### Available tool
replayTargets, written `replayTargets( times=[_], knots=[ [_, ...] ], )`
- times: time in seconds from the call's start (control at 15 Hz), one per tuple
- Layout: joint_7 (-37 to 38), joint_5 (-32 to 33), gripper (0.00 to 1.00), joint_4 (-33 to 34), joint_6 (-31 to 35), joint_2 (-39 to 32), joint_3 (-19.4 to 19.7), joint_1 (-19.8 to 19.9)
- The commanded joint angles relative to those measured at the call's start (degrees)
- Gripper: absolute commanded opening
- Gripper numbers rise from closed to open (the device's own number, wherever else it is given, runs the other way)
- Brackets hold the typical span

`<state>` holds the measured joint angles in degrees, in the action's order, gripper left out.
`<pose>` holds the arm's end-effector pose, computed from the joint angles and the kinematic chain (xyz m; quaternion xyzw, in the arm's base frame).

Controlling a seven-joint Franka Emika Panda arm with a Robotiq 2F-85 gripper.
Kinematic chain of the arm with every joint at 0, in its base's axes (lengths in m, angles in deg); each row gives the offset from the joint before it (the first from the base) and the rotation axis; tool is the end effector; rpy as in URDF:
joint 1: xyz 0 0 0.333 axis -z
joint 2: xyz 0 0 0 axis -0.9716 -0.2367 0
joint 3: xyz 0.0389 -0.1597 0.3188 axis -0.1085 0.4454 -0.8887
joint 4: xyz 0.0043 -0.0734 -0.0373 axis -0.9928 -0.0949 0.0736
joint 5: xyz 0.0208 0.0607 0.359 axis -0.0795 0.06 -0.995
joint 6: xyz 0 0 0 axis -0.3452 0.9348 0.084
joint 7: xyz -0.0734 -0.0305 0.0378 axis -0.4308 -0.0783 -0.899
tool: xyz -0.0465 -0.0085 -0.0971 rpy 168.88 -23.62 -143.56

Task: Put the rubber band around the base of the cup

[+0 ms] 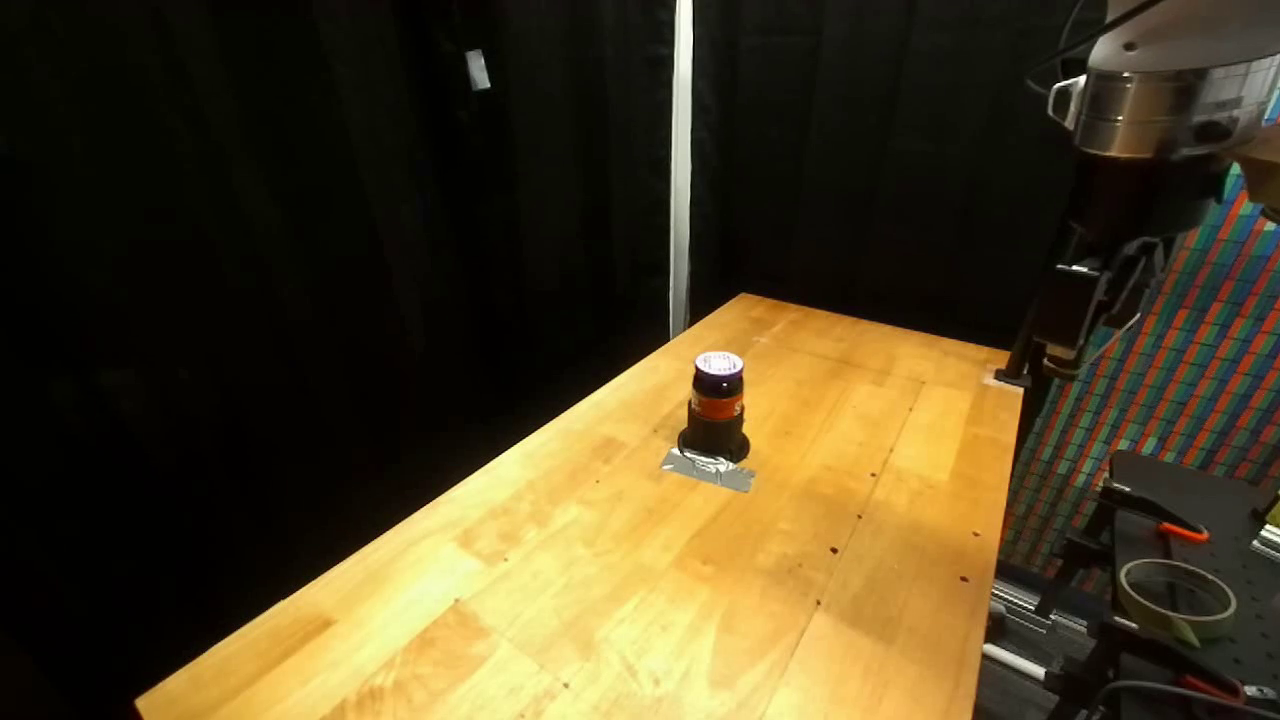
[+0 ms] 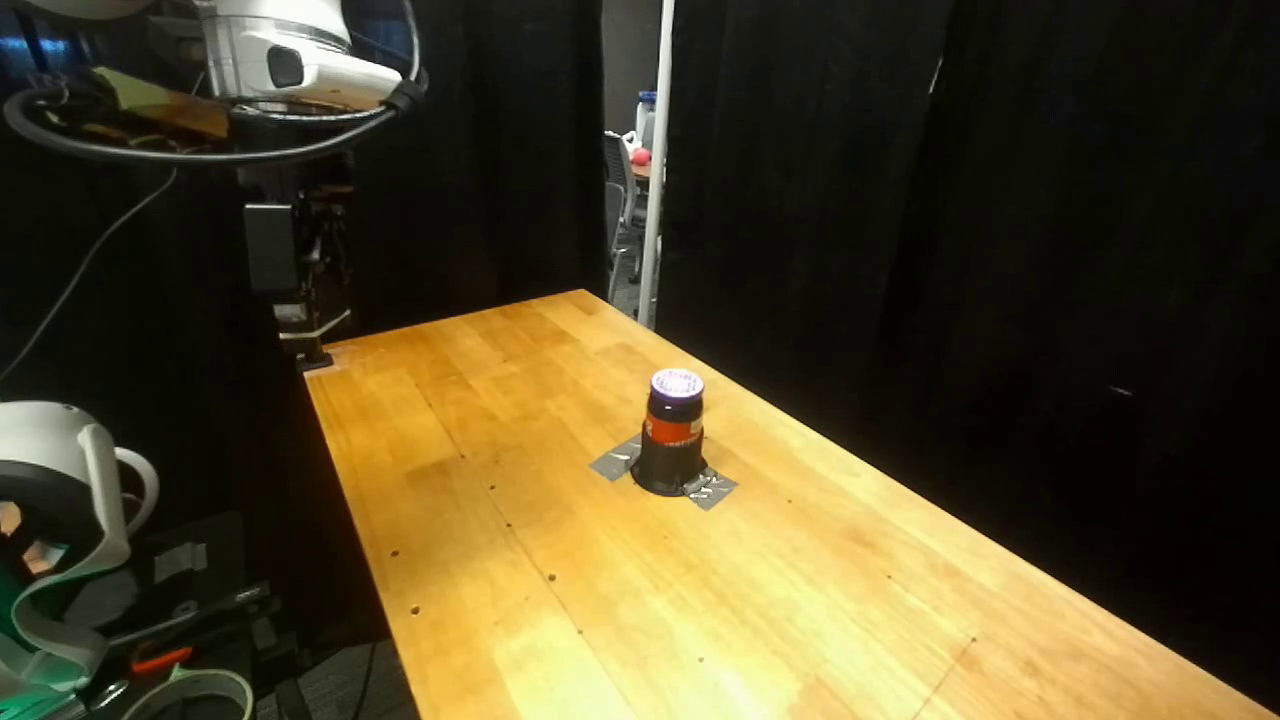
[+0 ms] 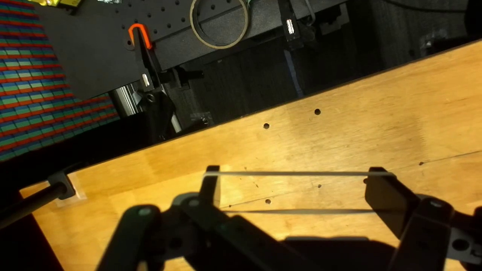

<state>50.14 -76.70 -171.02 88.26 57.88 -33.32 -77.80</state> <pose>0.2864 0.1508 0.4609 0.9827 -0.1429 -0.0206 0.1158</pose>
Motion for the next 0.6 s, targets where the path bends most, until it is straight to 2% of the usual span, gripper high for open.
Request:
replayTargets(
  times=[0.0, 0.13, 0.4, 0.53],
  knots=[
    [0.89, 1.7, 1.0, 1.29, -0.32, -2.16, 1.89, -1.89],
    [-1.45, 1.33, 1.0, 5.74, 1.99, -8.72, 3.24, -1.43],
    [-3.92, 1.94, 1.0, 13.14, 13.65, -18.04, 5.85, -0.8],
    [-5.02, 2.31, 1.0, 19.06, 16.93, -24.0, 7.85, -0.73]
  ],
)
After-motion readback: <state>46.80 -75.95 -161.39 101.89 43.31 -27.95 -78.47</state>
